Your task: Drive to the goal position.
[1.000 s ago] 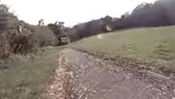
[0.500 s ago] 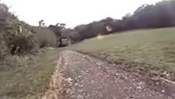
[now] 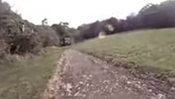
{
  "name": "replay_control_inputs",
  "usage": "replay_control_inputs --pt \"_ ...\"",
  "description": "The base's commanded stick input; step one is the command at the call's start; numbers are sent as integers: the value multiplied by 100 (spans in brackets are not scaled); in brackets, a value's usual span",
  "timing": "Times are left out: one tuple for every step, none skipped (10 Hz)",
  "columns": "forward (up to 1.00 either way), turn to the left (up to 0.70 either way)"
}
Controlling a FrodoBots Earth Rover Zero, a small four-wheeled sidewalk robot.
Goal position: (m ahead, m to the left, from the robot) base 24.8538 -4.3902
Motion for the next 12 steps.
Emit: replay_control_inputs --pt "70 0" --pt "70 0" --pt "70 0" --pt "70 0" --pt "70 0" --pt "70 0" --pt "70 0" --pt "70 0" --pt "70 0" --pt "70 14" --pt "70 35" --pt "70 35"
